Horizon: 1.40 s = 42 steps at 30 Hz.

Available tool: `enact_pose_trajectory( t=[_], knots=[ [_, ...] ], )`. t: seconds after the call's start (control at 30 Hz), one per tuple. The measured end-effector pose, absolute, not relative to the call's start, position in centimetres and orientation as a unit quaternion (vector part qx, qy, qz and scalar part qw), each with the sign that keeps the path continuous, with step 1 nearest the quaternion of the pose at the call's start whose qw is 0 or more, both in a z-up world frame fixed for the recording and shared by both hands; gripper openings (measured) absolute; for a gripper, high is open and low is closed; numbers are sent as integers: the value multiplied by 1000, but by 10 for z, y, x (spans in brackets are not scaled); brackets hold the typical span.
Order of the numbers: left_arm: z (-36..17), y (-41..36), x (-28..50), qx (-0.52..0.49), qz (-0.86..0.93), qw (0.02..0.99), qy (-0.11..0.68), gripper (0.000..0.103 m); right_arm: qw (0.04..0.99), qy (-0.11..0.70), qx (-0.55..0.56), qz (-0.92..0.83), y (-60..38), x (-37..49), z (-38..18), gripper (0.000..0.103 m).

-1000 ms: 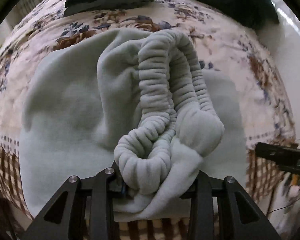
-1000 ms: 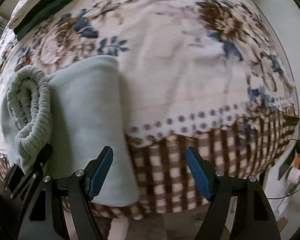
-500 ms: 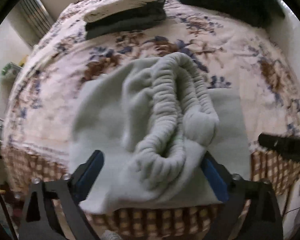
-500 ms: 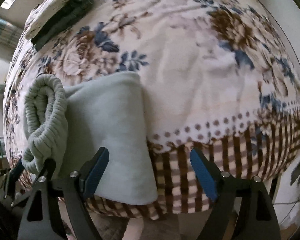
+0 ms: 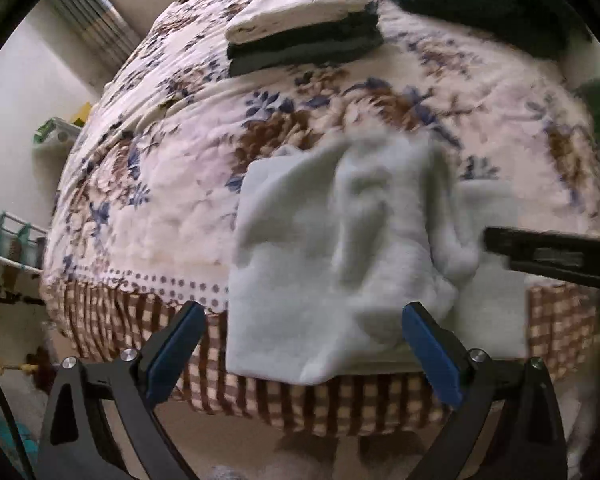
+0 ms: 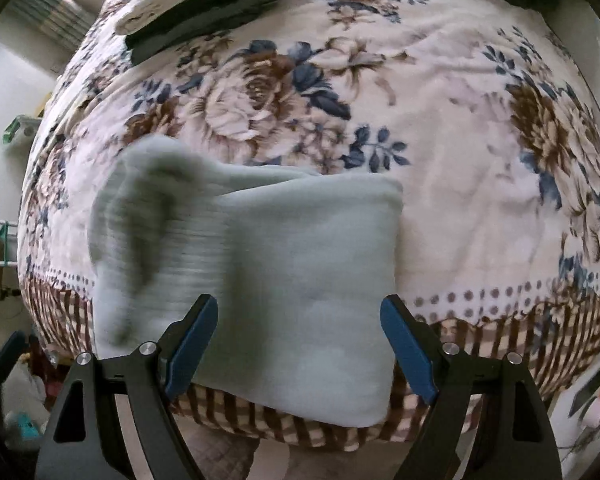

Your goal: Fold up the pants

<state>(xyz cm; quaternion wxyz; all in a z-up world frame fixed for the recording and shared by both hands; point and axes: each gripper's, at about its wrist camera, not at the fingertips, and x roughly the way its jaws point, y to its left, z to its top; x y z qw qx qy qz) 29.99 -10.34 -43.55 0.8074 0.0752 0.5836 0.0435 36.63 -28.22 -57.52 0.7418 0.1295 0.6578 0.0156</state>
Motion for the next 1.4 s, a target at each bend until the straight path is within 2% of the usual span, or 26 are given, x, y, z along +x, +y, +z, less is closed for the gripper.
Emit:
enact_pose_trajectory(
  t=[0.2, 0.33, 0.5, 0.67, 0.7, 0.73, 0.77, 0.83, 0.87, 1.03, 1.13, 1.3, 1.4],
  knots=[
    [-426, -102, 298, 77, 44, 817, 569, 100, 725, 665, 181, 7, -305, 362, -588, 86],
    [-444, -69, 309, 164, 146, 814, 538, 100, 714, 658, 233, 47, -298, 366, -598, 86],
    [-477, -30, 322, 187, 183, 788, 557, 100, 711, 659, 225, 95, -260, 384, -620, 87],
    [-491, -17, 326, 190, 193, 780, 565, 100, 679, 695, 204, 119, -222, 400, -668, 89],
    [-493, -16, 327, 184, 194, 778, 568, 100, 683, 694, 196, 116, -218, 401, -671, 88],
    [-492, -16, 329, 179, 193, 777, 571, 100, 690, 688, 192, 114, -216, 401, -669, 80],
    [-492, -16, 330, 172, 193, 777, 574, 100, 699, 681, 189, 110, -217, 401, -665, 65],
    [-489, -15, 330, 152, 188, 779, 578, 100, 707, 668, 203, 112, -222, 397, -651, 50],
    [-486, -13, 332, 135, 179, 782, 581, 100, 713, 662, 202, 113, -224, 396, -642, 46],
    [-469, -2, 340, 64, 140, 798, 583, 100, 737, 628, 223, 113, -256, 373, -580, 44],
    [-465, 1, 353, 20, 108, 797, 594, 100, 726, 630, 259, 93, -300, 356, -565, 44],
    [-475, -10, 382, -20, 60, 794, 605, 100, 676, 658, 333, 22, -387, 338, -609, 44],
    [-486, -23, 408, -38, 29, 790, 611, 100, 647, 675, 355, -5, -412, 339, -656, 52]
  ],
)
